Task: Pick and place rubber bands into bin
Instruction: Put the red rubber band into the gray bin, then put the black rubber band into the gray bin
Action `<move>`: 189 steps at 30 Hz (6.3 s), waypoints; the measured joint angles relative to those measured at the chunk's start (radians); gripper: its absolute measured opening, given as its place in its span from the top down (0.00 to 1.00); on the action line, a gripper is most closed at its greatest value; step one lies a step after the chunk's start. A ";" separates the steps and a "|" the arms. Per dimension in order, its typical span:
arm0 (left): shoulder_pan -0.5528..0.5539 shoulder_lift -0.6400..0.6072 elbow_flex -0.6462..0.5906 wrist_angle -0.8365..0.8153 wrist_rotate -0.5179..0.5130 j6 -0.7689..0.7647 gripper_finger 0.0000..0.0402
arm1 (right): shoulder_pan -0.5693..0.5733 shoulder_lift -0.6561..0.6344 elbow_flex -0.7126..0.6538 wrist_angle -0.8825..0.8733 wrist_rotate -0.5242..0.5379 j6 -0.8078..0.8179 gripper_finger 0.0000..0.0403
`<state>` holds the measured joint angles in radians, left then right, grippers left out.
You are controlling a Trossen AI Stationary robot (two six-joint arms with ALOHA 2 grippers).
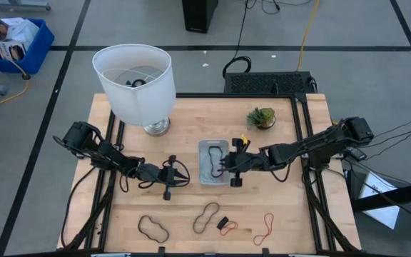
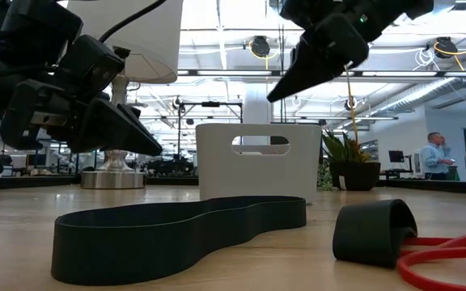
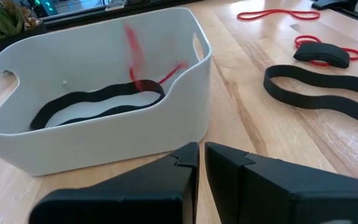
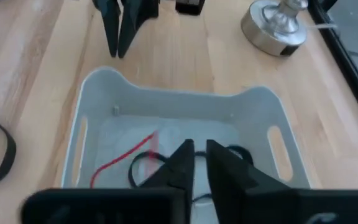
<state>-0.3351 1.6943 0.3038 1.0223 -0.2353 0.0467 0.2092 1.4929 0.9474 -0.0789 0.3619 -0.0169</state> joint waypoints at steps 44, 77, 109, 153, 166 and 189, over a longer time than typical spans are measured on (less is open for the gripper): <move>0.000 0.000 0.000 -0.001 -0.001 0.028 0.91 | 0.399 -0.093 -0.105 -0.012 0.149 0.057 0.98; -0.252 -0.272 0.453 -0.932 -0.071 0.052 0.91 | -0.014 -0.642 -0.928 0.854 -0.207 0.036 1.00; -0.564 -0.198 0.546 -1.495 0.045 -0.713 0.50 | -0.042 -0.640 -0.932 0.854 -0.202 0.110 1.00; -0.467 -0.072 0.844 -1.835 -0.298 -0.364 0.99 | -0.042 -0.640 -0.932 0.848 -0.198 0.109 1.00; -0.250 -0.072 0.973 -1.723 -0.507 -0.101 0.99 | -0.042 -0.640 -0.932 0.845 -0.201 0.109 1.00; 0.169 -0.073 0.901 -1.361 -0.257 0.292 1.00 | -0.042 -0.640 -0.932 0.844 -0.202 0.083 1.00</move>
<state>-0.1663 1.6211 1.2048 -0.3391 -0.4920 0.3392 0.1673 0.8532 0.0151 0.7654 0.1600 0.0661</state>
